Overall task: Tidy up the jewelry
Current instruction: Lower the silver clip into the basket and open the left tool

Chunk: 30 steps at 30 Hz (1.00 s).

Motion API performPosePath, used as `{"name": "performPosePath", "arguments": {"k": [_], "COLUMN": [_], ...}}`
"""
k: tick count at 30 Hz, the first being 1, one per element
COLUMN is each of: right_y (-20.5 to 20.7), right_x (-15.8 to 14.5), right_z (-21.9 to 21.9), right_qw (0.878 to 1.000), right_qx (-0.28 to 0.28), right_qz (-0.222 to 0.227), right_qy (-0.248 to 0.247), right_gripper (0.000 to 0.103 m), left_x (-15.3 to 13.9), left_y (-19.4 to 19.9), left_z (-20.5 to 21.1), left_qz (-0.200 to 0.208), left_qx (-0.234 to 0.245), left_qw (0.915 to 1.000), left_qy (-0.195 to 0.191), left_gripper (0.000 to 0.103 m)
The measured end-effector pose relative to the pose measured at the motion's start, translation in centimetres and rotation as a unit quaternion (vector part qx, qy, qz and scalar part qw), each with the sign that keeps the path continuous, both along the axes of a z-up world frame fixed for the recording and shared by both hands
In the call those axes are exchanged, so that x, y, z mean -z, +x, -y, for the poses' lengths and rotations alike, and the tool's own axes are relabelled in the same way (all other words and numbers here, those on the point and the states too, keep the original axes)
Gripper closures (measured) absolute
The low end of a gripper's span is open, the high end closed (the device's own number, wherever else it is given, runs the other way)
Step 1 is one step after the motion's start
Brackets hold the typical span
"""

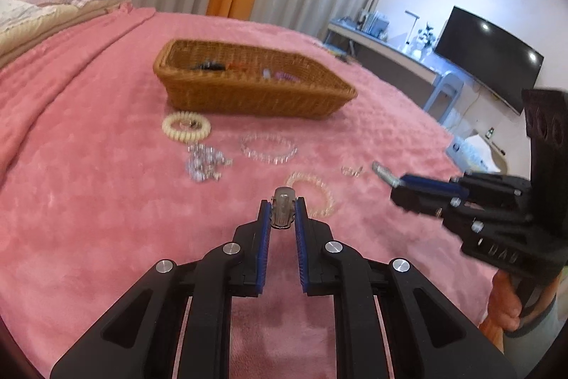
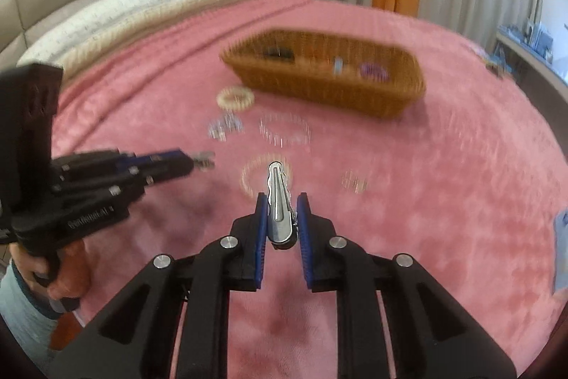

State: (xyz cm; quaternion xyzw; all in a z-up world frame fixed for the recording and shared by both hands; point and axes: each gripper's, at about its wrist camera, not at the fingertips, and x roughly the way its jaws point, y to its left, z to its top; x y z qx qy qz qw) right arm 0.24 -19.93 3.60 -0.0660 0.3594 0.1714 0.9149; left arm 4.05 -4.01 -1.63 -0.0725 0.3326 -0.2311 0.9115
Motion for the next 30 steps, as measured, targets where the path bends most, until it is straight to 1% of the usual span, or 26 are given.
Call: {"name": "performPosePath", "arguments": {"k": [5,8,11,13,16,19,22,23,25,27,30], "right_y": [0.8,2.0,4.2,5.7,9.3,12.7,16.7,18.1,20.1,21.9,23.6], "right_x": [-3.3,-5.2,-7.0,-7.9,-8.6,-8.2,-6.9,-6.2,-5.1,-4.0,-2.4], "right_z": [0.1,0.5,1.1,1.4,2.0,2.3,2.3,2.3,2.2,2.5,2.8], "right_qw": [0.999,0.998,0.996,0.995,0.994,0.993,0.994,0.994,0.994,0.995,0.995], "right_qx": [0.0,0.007,0.019,0.027,0.044,0.059,0.07,0.075,0.082,0.086,0.089], "right_qz": [0.038,0.06,0.078,0.084,0.086,0.083,0.07,0.064,0.055,0.039,0.019], "right_qy": [0.008,0.016,0.028,0.037,0.054,0.06,0.055,0.048,0.036,0.037,0.042], "right_gripper": [0.089,0.089,0.089,0.089,0.089,0.089,0.089,0.089,0.089,0.089,0.089], "left_x": [-2.7,-5.1,-7.7,-9.3,-10.6,-10.5,-9.5,-8.9,-7.8,-6.7,-4.8], "left_y": [0.1,0.8,2.2,4.0,7.0,10.5,13.8,15.3,16.8,18.3,19.8], "left_z": [-0.2,0.1,0.5,1.1,2.0,3.0,3.9,4.2,4.6,5.0,5.3], "left_qz": [0.033,0.06,0.091,0.108,0.12,0.116,0.101,0.091,0.078,0.068,0.047], "left_qx": [0.003,0.002,-0.001,-0.001,-0.002,-0.004,-0.003,-0.002,-0.002,-0.007,-0.009], "left_qw": [0.9995,0.9982,0.9958,0.9941,0.9926,0.993,0.9946,0.9956,0.9966,0.9971,0.9985], "left_qy": [-0.004,-0.001,0.005,0.008,0.015,0.021,0.022,0.022,0.025,0.032,0.028], "left_gripper": [0.091,0.091,0.091,0.091,0.091,0.091,0.091,0.091,0.091,0.091,0.091]}}
